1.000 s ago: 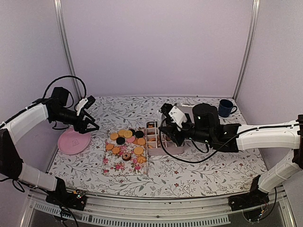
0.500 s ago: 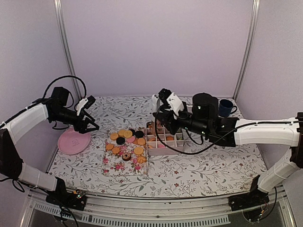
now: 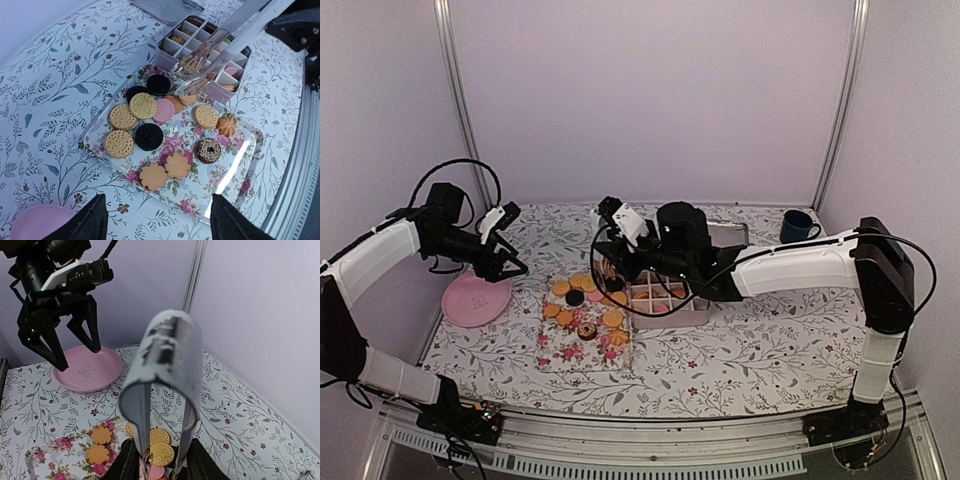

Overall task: Pack the cookies
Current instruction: Pick up the fake cookies from the plate.

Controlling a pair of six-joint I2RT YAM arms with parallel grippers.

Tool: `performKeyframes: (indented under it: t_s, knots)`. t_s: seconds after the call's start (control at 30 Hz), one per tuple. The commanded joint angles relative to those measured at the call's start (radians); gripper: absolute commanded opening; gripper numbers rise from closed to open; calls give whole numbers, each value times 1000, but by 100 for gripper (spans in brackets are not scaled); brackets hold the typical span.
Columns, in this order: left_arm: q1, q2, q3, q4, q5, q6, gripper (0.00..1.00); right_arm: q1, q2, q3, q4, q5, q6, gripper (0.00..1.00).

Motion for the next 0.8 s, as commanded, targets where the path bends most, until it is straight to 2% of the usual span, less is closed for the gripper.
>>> performKeyframes:
  t_s: [0.0,0.77]
  knots:
    - [4,-30,-15,-15,-3,21,71,-6,41,41,52,-2,18,32]
    - [5,-18,-14,-10,9,21,71,17,22,-56,-21,61,-4,35]
